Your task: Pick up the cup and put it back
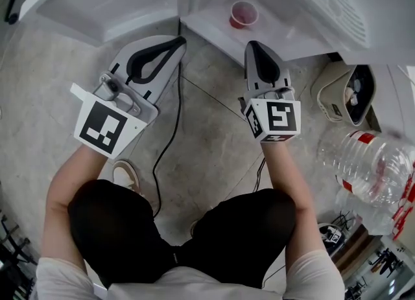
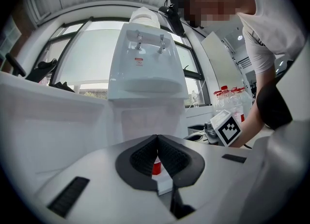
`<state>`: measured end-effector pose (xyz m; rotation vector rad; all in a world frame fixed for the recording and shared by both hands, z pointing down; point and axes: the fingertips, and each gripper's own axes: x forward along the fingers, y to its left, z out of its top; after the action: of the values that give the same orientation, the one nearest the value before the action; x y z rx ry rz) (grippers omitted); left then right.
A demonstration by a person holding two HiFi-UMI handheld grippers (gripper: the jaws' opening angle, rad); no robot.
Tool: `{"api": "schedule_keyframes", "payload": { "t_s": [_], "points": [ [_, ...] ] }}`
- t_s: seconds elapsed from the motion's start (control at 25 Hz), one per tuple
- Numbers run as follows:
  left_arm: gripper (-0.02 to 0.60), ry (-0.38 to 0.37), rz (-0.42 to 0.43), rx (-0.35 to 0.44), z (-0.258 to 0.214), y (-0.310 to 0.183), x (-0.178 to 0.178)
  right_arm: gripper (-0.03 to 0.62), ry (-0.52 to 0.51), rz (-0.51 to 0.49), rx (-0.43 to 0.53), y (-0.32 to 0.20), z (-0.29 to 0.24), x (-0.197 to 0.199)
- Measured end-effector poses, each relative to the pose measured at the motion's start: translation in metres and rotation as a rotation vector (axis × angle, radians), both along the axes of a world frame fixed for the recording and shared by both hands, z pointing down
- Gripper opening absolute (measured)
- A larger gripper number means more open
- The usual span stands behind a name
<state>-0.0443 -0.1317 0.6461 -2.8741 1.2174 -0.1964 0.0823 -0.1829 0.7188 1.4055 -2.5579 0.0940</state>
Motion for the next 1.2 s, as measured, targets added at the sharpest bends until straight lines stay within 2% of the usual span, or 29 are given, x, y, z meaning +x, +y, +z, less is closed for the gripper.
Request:
{"api": "schedule_keyframes", "payload": {
  "t_s": [0.52, 0.88, 1.2],
  "points": [
    [0.023, 0.007, -0.006, -0.020, 0.002, -0.003, 0.003, 0.021, -0.027, 0.041, -0.044, -0.019, 0.021, 0.001],
    [0.023, -0.001, -0.022, -0.032, 0.000, 0.001, -0.011, 0.027, -0.023, 0.061, -0.070, -0.030, 0.036, -0.006],
    [0.023, -0.017, -0.010, -0.035, -0.002, 0.004, -0.015, 0.182, -0.013, 0.102, -0.096, -0.054, 0.051, -0.012]
  ]
}}
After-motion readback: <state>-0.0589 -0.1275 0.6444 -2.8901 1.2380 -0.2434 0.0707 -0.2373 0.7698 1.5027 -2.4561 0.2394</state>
